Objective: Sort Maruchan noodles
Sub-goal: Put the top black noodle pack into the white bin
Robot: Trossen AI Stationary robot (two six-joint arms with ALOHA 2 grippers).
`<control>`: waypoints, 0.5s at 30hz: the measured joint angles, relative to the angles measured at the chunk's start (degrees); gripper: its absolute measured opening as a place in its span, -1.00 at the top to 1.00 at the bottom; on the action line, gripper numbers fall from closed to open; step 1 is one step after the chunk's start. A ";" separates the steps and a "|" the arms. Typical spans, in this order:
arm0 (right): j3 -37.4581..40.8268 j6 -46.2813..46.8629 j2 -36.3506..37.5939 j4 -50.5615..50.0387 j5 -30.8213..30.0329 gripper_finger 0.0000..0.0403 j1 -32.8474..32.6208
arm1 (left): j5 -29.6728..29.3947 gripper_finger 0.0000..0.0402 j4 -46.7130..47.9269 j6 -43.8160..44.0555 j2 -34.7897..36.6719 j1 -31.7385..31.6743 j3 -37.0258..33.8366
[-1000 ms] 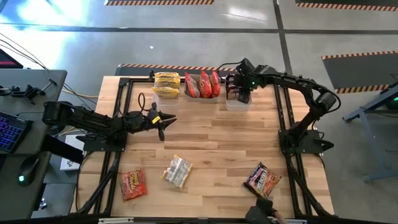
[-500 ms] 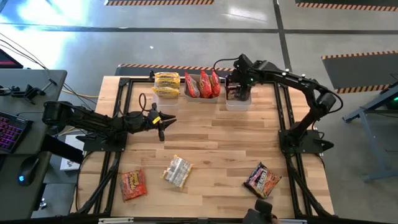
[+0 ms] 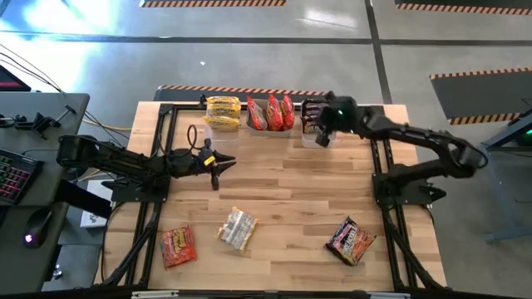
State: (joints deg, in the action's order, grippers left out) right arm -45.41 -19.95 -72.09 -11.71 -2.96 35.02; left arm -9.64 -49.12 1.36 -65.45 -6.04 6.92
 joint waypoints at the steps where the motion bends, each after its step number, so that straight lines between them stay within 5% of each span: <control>1: 2.57 0.66 1.50 2.88 0.02 0.89 -0.20 | 1.23 0.67 0.00 -0.43 0.00 0.02 0.00; 7: 11.95 4.66 5.56 8.29 0.66 0.98 -0.27 | 3.59 0.67 -0.09 1.57 0.00 0.02 0.00; 15: 12.44 4.52 1.60 9.94 -0.04 0.99 3.53 | 3.60 0.67 -0.09 2.06 0.00 0.02 0.00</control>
State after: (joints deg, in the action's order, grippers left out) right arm -32.97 -15.43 -70.49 -1.77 -3.01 38.55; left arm -6.04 -49.21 3.42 -65.45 -6.02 6.92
